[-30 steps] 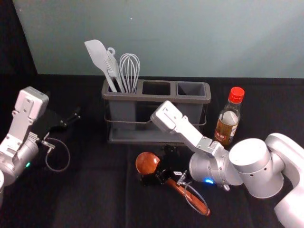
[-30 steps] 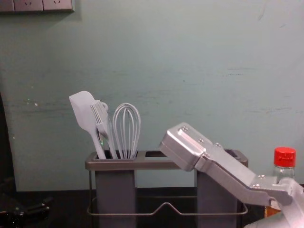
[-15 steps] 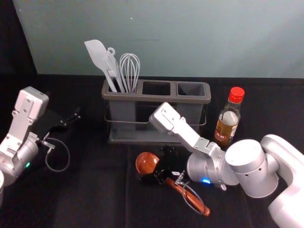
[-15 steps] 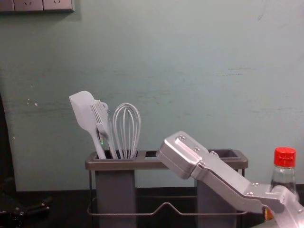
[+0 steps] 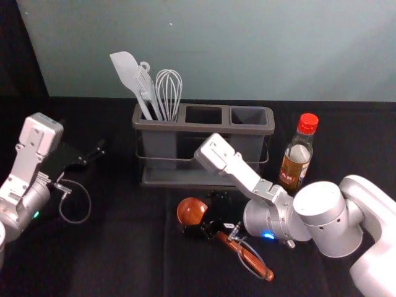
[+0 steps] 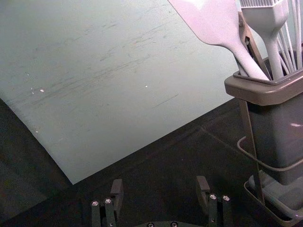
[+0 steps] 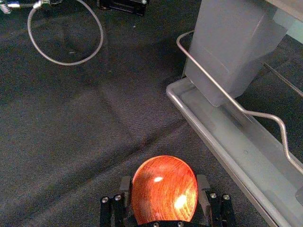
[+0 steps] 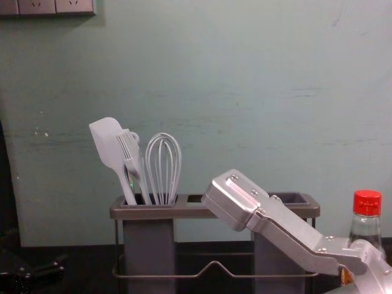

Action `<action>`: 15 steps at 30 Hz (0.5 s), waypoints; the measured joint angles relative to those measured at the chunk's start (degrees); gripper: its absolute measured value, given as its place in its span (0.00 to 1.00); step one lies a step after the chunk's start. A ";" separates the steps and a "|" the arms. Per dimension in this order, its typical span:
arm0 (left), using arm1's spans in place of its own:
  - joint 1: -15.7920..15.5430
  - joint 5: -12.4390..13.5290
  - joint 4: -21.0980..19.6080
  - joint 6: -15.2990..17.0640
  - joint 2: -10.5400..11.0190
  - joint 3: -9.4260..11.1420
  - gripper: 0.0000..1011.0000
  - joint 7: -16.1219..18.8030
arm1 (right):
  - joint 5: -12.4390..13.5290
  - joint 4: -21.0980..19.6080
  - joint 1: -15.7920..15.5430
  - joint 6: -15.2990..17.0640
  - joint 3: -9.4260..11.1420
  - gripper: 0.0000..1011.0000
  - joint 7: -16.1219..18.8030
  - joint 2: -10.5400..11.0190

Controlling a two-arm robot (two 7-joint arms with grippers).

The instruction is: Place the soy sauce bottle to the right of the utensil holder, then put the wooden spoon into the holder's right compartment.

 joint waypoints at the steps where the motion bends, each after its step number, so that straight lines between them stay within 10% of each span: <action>1: 0.00 0.00 0.00 0.00 0.00 0.00 0.99 0.00 | 0.00 -0.01 0.00 0.00 0.00 0.83 0.00 0.00; 15: 0.00 0.00 0.00 0.00 0.00 0.00 0.99 0.00 | 0.05 -0.89 -0.52 -0.63 0.38 0.83 -0.01 0.43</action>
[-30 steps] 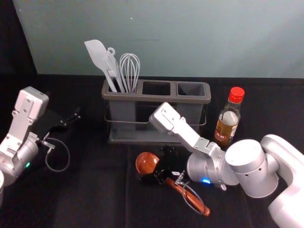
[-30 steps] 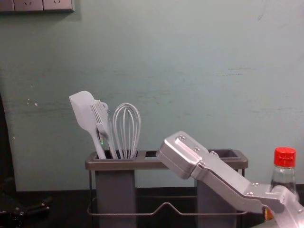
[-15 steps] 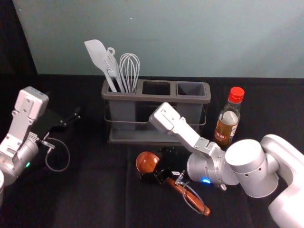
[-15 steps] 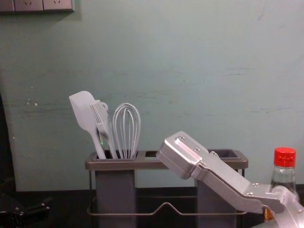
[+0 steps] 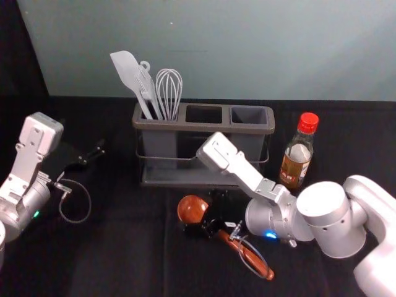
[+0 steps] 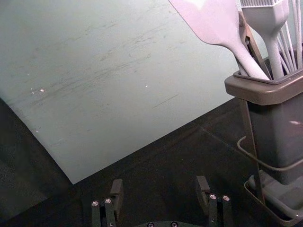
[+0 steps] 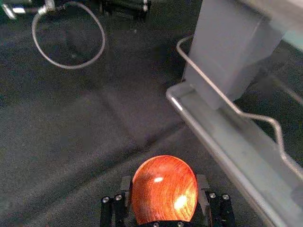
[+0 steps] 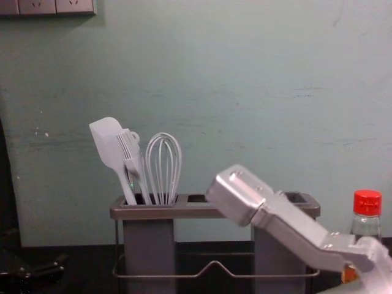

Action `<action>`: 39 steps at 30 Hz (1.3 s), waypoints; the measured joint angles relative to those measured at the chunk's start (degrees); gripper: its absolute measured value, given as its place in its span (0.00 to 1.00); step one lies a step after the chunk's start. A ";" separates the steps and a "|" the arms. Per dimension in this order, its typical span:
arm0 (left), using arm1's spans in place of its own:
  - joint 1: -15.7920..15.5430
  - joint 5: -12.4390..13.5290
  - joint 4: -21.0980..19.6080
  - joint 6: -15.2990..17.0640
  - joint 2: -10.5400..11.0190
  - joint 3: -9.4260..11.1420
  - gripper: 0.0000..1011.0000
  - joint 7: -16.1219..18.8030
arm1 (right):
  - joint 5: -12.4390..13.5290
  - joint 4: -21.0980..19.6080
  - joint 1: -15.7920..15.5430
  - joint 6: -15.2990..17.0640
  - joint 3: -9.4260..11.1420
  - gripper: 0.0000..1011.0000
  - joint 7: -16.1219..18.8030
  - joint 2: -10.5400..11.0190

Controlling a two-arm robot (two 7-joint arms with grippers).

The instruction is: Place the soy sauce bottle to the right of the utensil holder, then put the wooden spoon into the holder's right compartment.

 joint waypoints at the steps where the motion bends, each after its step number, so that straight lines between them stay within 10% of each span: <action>1: 0.00 0.00 0.00 0.00 0.01 0.00 0.99 0.00 | 0.20 -0.83 -0.44 -0.64 0.47 0.83 0.02 0.36; 27: 0.00 0.00 0.00 0.00 0.00 0.00 0.99 0.00 | 10.29 -22.31 -11.27 -16.31 14.58 0.83 -3.29 9.76; 39: 0.00 0.00 0.00 0.00 0.01 0.00 0.99 0.00 | 10.60 -19.18 -10.36 -30.38 17.56 0.83 -6.89 7.02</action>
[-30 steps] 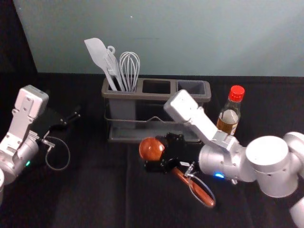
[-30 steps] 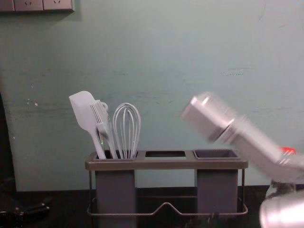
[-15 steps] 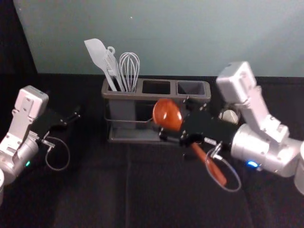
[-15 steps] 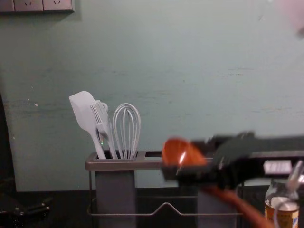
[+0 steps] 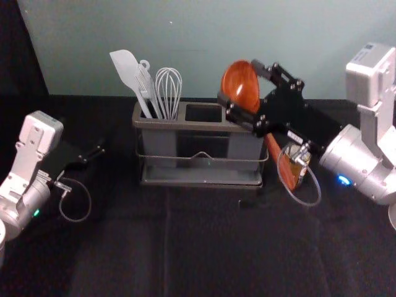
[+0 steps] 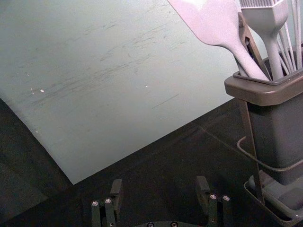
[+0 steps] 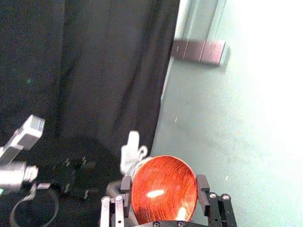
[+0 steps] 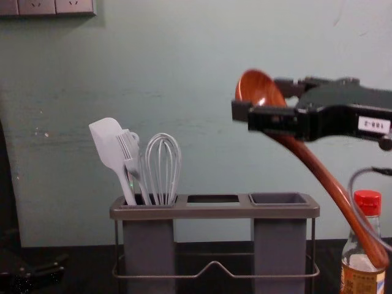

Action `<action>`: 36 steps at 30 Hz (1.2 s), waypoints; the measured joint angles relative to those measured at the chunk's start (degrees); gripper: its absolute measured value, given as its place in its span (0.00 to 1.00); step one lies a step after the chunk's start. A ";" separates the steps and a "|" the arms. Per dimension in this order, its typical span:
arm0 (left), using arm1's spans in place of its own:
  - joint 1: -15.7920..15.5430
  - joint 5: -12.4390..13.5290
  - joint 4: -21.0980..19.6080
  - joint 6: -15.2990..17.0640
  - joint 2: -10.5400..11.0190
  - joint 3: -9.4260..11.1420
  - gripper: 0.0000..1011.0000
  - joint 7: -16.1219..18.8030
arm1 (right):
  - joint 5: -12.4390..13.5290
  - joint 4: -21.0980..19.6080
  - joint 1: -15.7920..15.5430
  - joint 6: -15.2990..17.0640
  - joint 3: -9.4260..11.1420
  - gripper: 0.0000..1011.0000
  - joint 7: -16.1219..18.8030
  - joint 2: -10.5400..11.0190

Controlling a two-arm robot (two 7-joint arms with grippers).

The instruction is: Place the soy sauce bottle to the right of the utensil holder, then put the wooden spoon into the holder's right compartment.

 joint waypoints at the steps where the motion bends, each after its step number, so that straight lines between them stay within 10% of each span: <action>1: 0.00 0.00 0.00 0.00 0.00 0.00 0.99 0.00 | 0.01 0.55 0.26 -1.12 0.04 0.83 0.06 -0.27; 12: 0.00 0.01 0.00 0.00 -0.01 0.00 0.99 0.00 | 1.44 9.57 8.10 -10.26 -0.75 0.83 3.46 -4.27; 36: 0.00 0.00 0.00 0.00 0.00 0.00 0.99 0.00 | -3.02 28.82 22.38 -10.71 -5.02 0.83 2.17 -12.31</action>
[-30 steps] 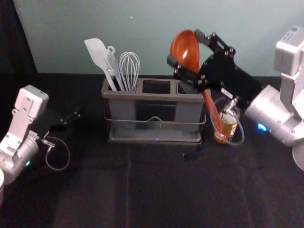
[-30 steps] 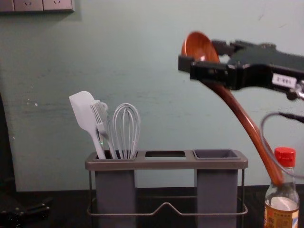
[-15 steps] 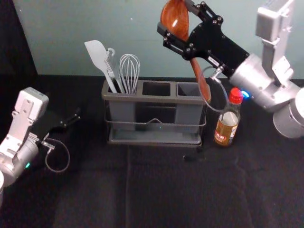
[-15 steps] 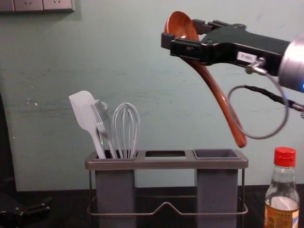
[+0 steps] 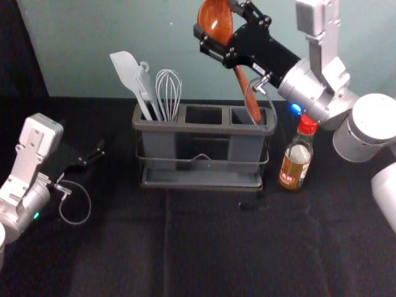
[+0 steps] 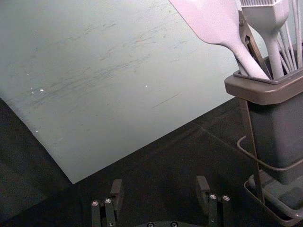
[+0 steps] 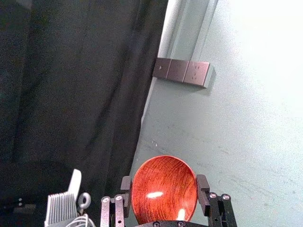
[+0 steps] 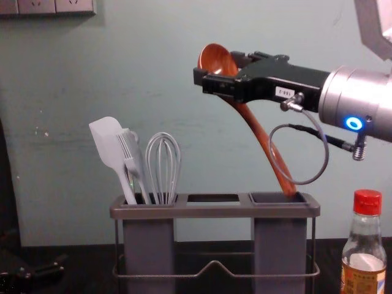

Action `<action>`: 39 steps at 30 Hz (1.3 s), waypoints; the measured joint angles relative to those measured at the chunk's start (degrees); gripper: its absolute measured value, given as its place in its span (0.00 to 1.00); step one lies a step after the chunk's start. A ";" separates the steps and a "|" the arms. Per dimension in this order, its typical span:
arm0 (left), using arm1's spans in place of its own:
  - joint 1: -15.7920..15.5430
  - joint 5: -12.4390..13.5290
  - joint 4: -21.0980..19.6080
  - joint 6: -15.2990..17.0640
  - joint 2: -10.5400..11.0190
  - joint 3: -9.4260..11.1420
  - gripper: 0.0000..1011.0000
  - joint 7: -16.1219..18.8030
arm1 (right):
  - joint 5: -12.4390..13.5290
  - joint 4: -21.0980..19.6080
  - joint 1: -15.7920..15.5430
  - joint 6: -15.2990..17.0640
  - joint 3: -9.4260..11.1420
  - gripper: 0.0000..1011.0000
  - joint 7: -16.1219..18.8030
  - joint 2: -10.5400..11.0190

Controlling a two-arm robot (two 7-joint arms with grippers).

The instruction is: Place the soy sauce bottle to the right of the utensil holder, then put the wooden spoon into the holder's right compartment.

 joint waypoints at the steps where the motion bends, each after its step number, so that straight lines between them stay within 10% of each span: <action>1: 0.00 0.00 0.00 0.00 0.00 0.00 0.99 0.00 | -0.13 0.82 0.35 -0.02 -0.12 0.83 0.00 -0.30; 26: 0.00 0.00 0.00 0.00 0.00 0.00 0.99 0.00 | -0.99 5.34 0.74 -1.50 -0.21 0.83 0.74 -1.38; 39: 0.00 0.00 0.00 0.00 0.00 0.00 0.99 0.00 | 0.29 0.01 -3.87 1.48 1.09 0.83 0.86 1.64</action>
